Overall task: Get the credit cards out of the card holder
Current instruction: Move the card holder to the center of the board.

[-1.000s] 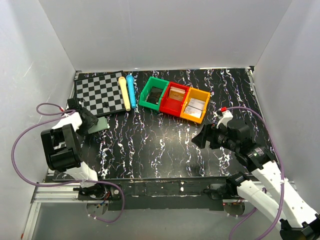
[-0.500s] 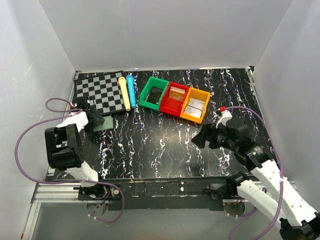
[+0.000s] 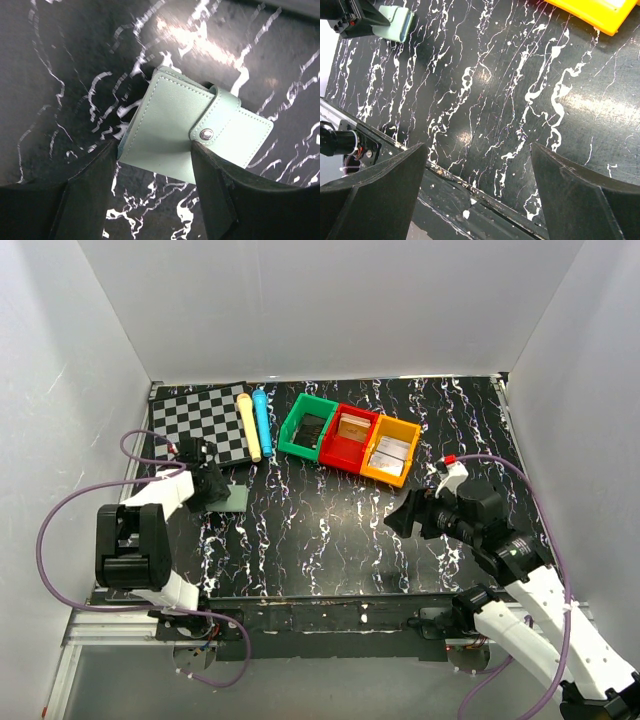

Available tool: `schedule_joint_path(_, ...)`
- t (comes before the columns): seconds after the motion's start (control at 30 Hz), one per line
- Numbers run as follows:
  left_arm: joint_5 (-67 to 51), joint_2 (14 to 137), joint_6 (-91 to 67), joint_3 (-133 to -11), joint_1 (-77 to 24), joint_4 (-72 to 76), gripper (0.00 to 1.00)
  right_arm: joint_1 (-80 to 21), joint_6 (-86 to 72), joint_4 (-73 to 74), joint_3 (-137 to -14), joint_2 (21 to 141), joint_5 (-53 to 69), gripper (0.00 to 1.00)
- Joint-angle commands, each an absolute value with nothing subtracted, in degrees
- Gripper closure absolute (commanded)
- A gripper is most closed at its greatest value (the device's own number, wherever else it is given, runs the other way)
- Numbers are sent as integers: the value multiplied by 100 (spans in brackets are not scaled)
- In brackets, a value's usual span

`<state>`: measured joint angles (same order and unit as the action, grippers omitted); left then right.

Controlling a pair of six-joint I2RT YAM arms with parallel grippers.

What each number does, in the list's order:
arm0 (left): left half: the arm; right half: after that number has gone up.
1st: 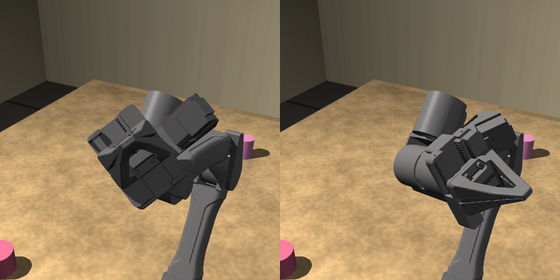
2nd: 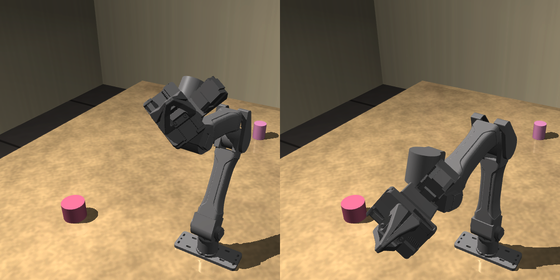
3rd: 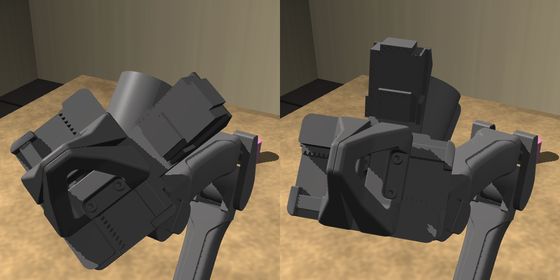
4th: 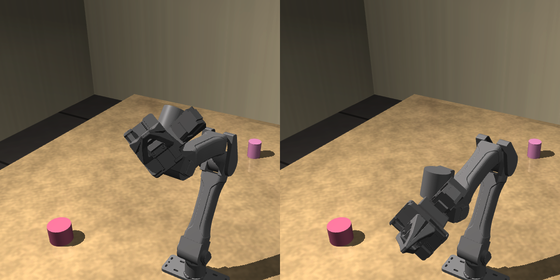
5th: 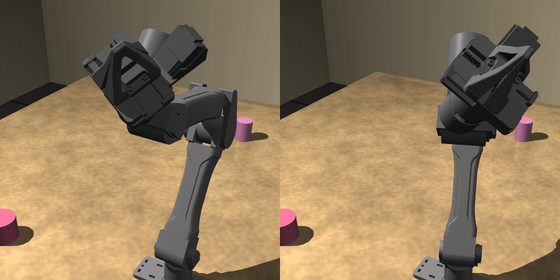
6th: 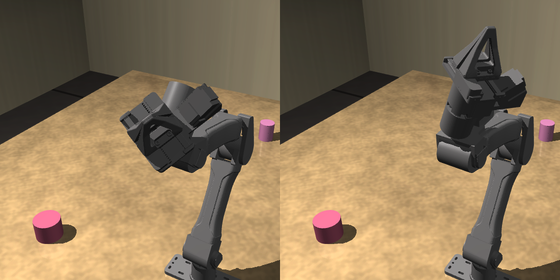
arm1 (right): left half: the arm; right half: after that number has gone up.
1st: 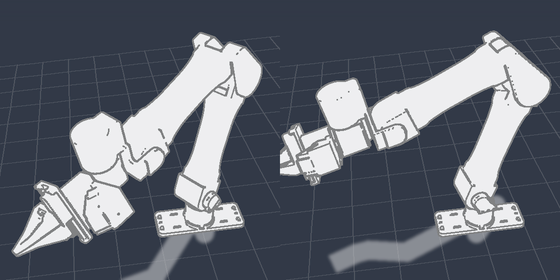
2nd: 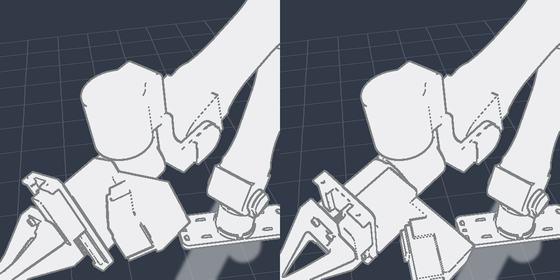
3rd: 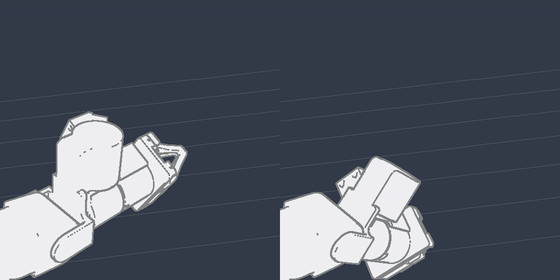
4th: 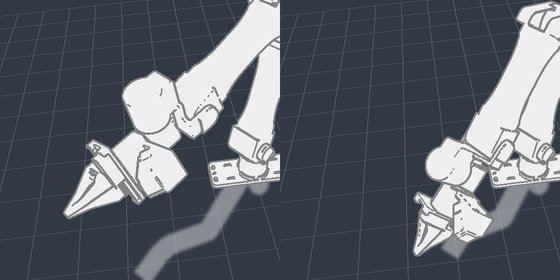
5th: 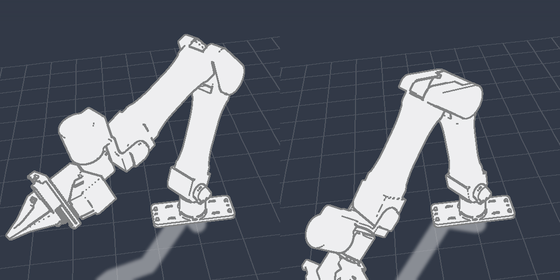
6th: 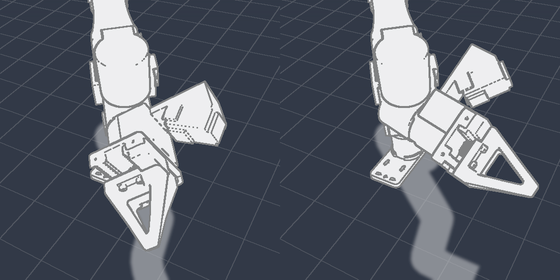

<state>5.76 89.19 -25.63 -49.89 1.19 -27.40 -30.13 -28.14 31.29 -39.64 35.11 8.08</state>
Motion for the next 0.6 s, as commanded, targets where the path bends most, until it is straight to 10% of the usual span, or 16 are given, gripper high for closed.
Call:
schedule_joint_path(0.0,571,8464,-2303,-4782,-385,-3033,41,-3023,-2795,3050,-3920,3340,800,7)
schedule_joint_path(0.57,843,7244,-2258,-4746,-2153,-2944,38,-3023,-2769,3208,-3832,3216,677,7)
